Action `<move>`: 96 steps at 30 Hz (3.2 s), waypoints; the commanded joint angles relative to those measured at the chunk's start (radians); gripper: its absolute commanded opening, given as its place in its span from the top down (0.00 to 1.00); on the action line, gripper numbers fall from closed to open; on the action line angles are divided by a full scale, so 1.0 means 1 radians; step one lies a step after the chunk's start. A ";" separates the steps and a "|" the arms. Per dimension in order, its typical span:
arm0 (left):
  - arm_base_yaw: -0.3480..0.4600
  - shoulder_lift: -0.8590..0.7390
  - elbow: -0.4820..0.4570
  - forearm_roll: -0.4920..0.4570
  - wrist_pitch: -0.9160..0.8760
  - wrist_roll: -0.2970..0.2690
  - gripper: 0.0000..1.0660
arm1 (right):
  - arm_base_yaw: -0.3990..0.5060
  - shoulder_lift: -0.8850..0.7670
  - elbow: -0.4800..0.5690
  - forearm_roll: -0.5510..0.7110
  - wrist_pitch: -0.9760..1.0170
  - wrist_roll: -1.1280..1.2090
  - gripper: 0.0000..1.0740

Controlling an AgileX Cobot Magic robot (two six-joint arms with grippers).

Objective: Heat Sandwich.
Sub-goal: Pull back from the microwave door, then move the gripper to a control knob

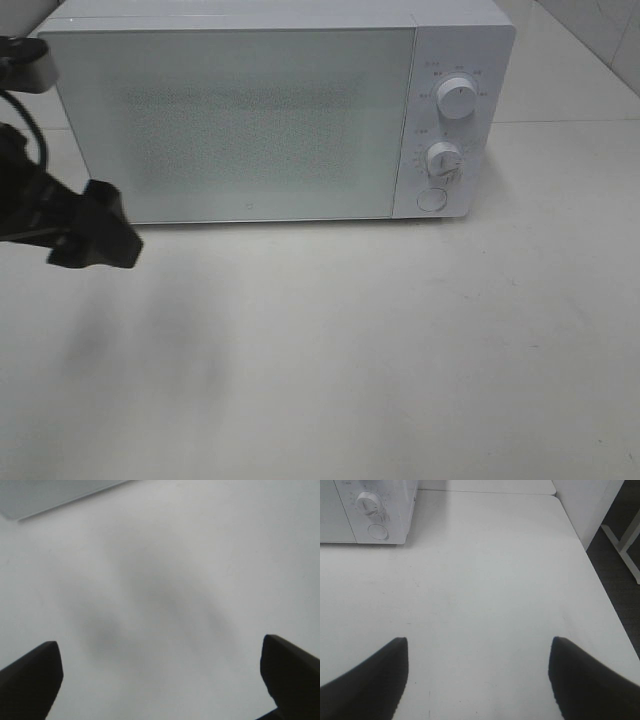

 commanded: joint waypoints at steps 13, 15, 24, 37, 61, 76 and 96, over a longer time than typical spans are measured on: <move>0.468 -0.247 -0.002 0.035 0.447 -0.002 0.04 | -0.007 -0.026 0.002 0.002 -0.008 -0.007 0.30; 0.527 -0.292 -0.002 0.035 0.474 -0.003 0.04 | -0.007 -0.026 0.002 0.002 -0.008 -0.007 0.30; 0.575 -0.521 0.000 0.019 0.496 0.022 0.04 | -0.007 -0.026 0.002 0.002 -0.008 -0.007 0.30; 0.575 -0.822 0.216 -0.031 0.458 0.096 0.05 | -0.007 -0.026 0.002 0.002 -0.008 -0.007 0.30; 0.542 -1.216 0.322 -0.036 0.397 0.093 0.05 | -0.007 -0.026 0.002 0.002 -0.008 -0.007 0.30; 0.542 -1.355 0.322 -0.036 0.397 0.092 0.05 | -0.007 -0.026 0.002 0.002 -0.008 -0.007 0.30; 0.543 -1.355 0.322 -0.036 0.397 0.092 0.05 | -0.007 -0.026 0.002 0.002 -0.008 -0.007 0.30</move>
